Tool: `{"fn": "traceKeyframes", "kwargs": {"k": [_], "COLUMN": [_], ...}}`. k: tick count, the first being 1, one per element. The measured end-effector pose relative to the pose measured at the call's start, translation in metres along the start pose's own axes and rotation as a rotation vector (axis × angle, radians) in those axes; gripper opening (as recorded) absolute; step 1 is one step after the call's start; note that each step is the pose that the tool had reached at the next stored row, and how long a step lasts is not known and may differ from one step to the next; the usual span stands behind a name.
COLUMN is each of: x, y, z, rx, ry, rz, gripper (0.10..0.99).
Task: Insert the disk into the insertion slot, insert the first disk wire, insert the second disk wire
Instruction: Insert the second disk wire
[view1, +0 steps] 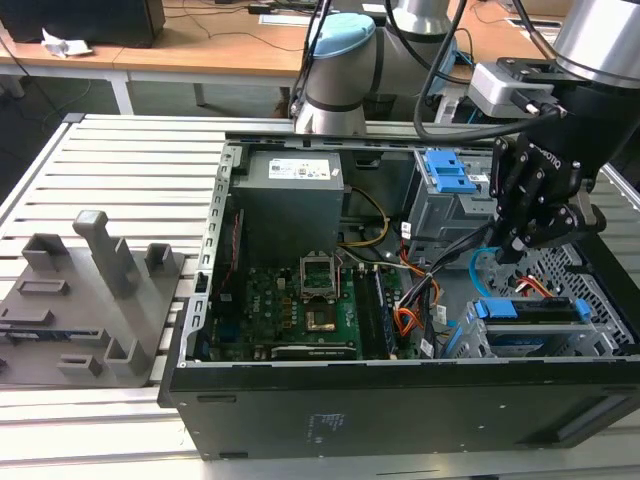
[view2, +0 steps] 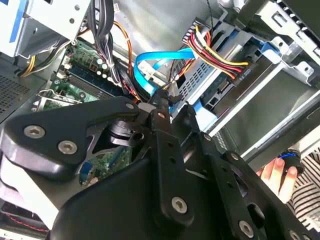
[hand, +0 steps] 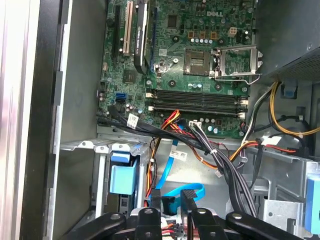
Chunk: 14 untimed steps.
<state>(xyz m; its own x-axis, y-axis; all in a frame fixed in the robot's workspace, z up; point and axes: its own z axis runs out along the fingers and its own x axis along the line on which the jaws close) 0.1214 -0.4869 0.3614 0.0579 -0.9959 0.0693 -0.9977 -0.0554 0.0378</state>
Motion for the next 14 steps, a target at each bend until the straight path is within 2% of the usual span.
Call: {"fn": "traceKeyframes", "kwargs": {"k": [1,3,8,14], "x": [0.0,0.0,0.0006,0.0187], "y": [0.0,0.0,0.0,0.001], "z": [0.0,0.0,0.0002,0.0013], "rx": [0.0,0.0,0.0,0.0], "ry": [0.0001,0.0003,0.0004,0.0007], "rz": [0.0,0.0,0.0,0.0], "gripper": [0.29,0.157,0.157,0.157]}}
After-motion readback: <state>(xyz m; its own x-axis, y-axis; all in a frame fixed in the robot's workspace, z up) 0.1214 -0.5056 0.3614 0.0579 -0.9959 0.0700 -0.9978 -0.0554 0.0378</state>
